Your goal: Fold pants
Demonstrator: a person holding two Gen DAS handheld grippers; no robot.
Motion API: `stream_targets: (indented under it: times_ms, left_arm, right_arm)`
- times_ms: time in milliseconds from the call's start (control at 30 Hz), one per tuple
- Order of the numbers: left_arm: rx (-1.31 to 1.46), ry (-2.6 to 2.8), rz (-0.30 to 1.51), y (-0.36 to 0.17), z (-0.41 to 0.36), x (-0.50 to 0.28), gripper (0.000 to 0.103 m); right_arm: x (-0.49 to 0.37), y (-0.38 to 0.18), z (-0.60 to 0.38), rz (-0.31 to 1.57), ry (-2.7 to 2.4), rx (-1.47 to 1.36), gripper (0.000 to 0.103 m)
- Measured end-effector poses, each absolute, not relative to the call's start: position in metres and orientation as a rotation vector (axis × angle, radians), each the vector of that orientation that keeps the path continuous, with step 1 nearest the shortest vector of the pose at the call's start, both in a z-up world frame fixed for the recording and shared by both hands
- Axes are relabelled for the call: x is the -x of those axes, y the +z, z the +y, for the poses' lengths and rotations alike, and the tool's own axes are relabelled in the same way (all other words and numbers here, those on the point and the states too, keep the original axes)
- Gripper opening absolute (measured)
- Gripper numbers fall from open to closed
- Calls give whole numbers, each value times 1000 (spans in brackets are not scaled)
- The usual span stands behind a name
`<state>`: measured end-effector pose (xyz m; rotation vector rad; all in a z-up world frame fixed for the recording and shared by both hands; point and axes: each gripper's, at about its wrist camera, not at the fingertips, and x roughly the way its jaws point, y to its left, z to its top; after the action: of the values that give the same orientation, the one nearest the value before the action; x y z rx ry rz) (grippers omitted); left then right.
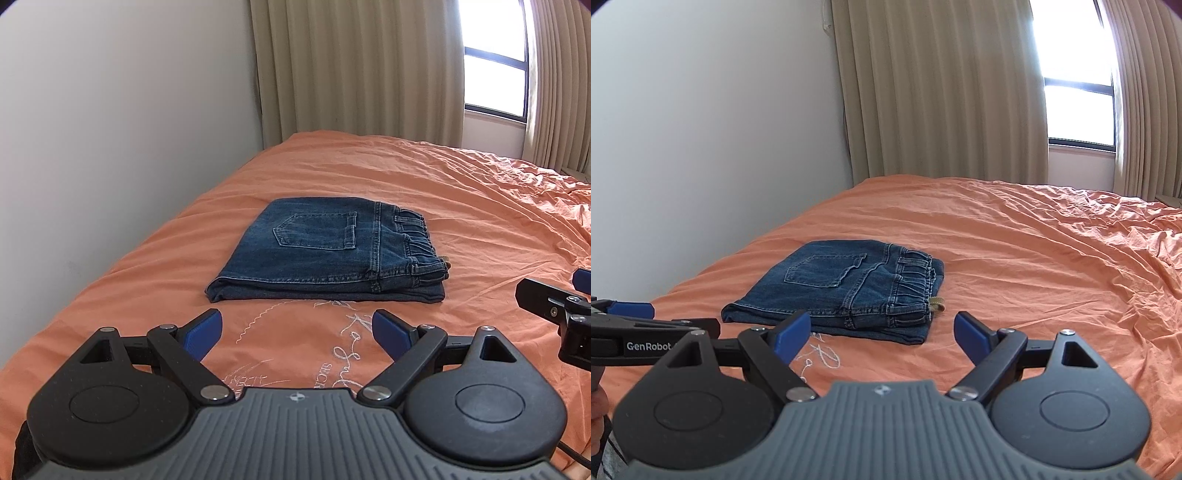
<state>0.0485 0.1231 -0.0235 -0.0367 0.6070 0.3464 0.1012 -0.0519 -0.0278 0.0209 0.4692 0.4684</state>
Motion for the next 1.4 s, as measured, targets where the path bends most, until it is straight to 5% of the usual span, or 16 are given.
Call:
stream_targets:
  times_ms: [1400]
  left_arm:
    - [11,326,586,-10,108,-42,103]
  right_arm:
    - [-89,-18,-62,446,483,-36,81]
